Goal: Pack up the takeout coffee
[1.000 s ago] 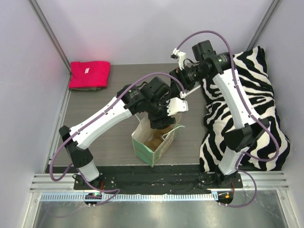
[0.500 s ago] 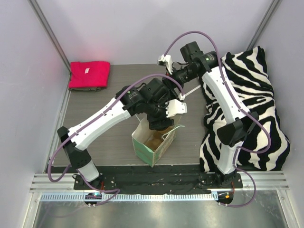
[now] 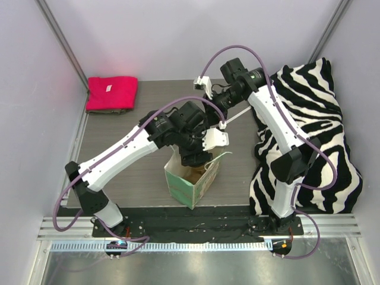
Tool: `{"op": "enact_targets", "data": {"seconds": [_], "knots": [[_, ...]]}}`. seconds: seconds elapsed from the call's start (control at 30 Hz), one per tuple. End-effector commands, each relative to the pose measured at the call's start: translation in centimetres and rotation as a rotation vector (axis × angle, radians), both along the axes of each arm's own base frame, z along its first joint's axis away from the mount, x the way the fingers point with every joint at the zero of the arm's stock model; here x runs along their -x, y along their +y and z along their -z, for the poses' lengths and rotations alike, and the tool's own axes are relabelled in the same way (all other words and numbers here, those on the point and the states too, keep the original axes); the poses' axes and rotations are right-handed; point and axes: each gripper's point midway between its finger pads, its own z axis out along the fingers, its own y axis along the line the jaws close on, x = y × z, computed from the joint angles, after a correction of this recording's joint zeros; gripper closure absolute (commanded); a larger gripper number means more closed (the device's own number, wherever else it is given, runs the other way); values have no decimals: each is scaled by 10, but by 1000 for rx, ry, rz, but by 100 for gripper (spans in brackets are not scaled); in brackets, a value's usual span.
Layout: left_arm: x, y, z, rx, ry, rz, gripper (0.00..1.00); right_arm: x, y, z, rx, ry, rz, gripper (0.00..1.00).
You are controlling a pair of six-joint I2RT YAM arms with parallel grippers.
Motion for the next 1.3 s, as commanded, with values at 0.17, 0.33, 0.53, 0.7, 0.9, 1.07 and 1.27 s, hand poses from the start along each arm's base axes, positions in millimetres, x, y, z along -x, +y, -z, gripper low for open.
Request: {"op": "enact_targets", "data": {"seconds": [0.17, 0.33, 0.53, 0.7, 0.9, 1.07, 1.27], "knots": [[7, 19, -11, 10, -51, 4, 72, 38, -35, -12, 71, 123, 222, 99], [12, 18, -15, 24, -43, 35, 72, 63, -39, -31, 33, 107, 145, 29], [16, 14, -18, 35, -28, 75, 72, 25, -16, -37, -1, 21, 89, 21], [18, 14, -15, 30, -17, 75, 72, 22, 0, -27, 9, -38, -12, 19], [18, 15, -13, 21, -10, 69, 72, 31, 11, -9, 31, -56, -113, 31], [16, 18, -9, 11, -17, 48, 72, 33, 14, -1, 48, -35, -119, 65], [10, 27, -6, 2, -31, -2, 73, 23, 17, -14, 32, -51, -10, 99]]}}
